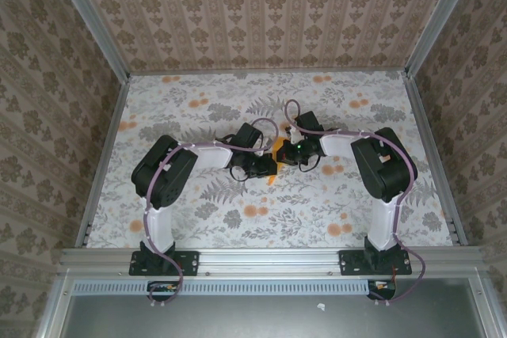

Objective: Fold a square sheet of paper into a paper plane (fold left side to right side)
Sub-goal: Fold the wing for the fifth time at the center of the table.

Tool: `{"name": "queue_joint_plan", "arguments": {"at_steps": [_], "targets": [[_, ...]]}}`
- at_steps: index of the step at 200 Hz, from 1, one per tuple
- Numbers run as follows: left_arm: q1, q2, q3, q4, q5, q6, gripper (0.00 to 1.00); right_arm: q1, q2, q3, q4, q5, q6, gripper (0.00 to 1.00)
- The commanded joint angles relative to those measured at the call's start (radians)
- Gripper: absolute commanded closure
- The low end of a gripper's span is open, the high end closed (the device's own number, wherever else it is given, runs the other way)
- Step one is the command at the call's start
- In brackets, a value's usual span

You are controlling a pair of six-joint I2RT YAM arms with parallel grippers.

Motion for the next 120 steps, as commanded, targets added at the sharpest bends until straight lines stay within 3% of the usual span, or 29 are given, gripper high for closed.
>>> {"name": "queue_joint_plan", "arguments": {"at_steps": [1,120], "targets": [[-0.013,0.054,-0.018,-0.125,-0.039,0.026,0.89,-0.046,0.038,0.023,-0.006,0.095,-0.039,1.00],[-0.015,0.053,-0.022,-0.131,-0.035,0.031,0.89,-0.154,0.087,0.085,0.013,0.080,-0.070,1.00]]}}
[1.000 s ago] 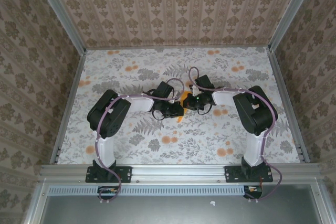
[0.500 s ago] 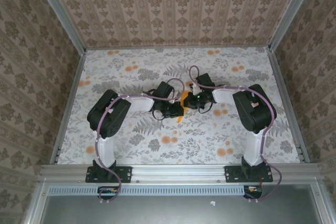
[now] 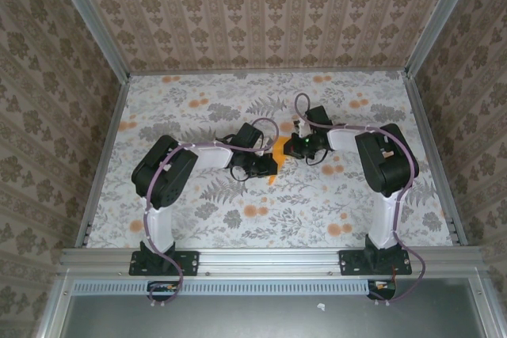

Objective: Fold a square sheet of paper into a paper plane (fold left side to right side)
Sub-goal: Fold the wing for the fifth time at the center of the table.

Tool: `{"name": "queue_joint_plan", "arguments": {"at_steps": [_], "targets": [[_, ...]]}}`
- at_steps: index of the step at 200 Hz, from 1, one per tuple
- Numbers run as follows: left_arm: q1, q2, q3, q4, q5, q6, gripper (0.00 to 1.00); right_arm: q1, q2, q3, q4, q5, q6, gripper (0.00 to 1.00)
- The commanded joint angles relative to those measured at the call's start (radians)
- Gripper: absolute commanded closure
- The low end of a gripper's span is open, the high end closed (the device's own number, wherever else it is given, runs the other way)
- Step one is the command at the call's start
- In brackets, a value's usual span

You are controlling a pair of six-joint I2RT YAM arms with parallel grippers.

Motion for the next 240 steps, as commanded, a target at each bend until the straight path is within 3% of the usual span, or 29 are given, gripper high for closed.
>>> {"name": "queue_joint_plan", "arguments": {"at_steps": [1,175,206,240], "targets": [[-0.012,0.053,-0.024,-0.132,-0.028,0.026,0.89,-0.057,0.048,0.050,0.002,0.128,-0.039,1.00],[-0.025,0.053,-0.006,-0.139,-0.029,0.029,0.89,-0.180,0.174,0.315,-0.110,0.100,-0.054,1.00],[-0.030,0.050,0.002,-0.139,-0.032,0.029,0.89,-0.185,0.117,0.332,-0.135,0.088,-0.066,1.00],[-0.035,0.047,0.005,-0.135,-0.038,0.028,0.89,-0.159,-0.036,0.172,-0.072,0.021,-0.009,1.00]]}}
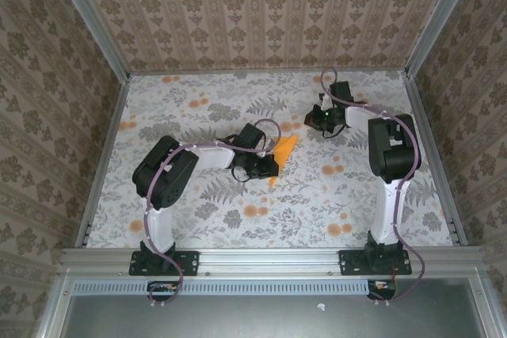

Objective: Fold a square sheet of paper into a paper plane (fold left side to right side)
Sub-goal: Fold the wing for the fifth time at the center of the table.

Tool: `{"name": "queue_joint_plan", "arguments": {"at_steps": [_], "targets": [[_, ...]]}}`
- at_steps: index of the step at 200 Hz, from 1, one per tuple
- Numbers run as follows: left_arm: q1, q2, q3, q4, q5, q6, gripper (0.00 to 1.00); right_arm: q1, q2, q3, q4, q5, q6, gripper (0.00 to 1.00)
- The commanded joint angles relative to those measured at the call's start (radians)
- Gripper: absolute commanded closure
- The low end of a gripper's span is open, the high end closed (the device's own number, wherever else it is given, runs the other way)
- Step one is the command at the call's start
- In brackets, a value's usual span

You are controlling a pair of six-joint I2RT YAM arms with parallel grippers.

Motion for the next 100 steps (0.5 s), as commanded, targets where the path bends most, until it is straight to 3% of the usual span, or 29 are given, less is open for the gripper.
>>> {"name": "queue_joint_plan", "arguments": {"at_steps": [1,49,100], "targets": [[-0.016,0.048,-0.010,-0.103,-0.028,0.024,0.89,0.033,-0.141,-0.097,0.026,-0.054,0.029,1.00],[-0.018,0.043,-0.008,-0.109,-0.034,0.025,0.89,0.156,-0.231,-0.322,0.165,-0.117,0.174,1.00],[-0.017,0.024,0.003,-0.112,-0.031,0.022,0.87,0.220,-0.130,-0.304,0.115,-0.090,0.175,1.00]]}}
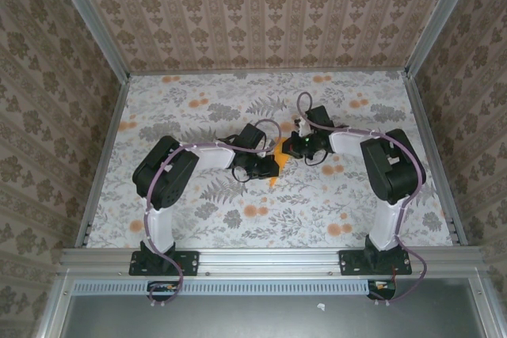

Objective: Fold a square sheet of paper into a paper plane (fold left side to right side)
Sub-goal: Fold the wing for the fifth time at the center of the table.

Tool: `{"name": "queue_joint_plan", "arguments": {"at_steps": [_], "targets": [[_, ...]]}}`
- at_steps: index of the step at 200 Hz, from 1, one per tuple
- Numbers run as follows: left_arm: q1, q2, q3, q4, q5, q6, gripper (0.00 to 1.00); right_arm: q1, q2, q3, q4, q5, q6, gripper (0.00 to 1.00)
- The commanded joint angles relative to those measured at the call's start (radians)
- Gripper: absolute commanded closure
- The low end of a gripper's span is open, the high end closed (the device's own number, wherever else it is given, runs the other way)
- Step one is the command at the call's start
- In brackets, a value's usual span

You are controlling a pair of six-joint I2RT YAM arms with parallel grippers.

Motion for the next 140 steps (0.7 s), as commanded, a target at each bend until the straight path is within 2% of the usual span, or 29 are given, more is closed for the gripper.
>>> {"name": "queue_joint_plan", "arguments": {"at_steps": [1,51,94,129,140], "targets": [[-0.015,0.023,0.000,-0.105,-0.031,0.022,0.87,-0.002,0.057,0.015,-0.013,0.001,0.028,1.00],[-0.014,-0.063,0.022,-0.114,0.002,0.014,0.80,0.000,0.123,0.053,-0.145,0.055,-0.007,1.00],[-0.012,-0.116,0.009,-0.095,0.058,-0.020,0.80,0.001,0.131,0.053,-0.149,0.057,-0.012,1.00],[-0.014,-0.111,-0.014,-0.094,0.088,-0.033,0.81,0.000,0.132,0.065,-0.174,0.067,-0.029,1.00],[-0.014,-0.102,-0.022,-0.091,0.127,-0.037,0.81,-0.001,0.132,0.065,-0.175,0.067,-0.030,1.00]]}}
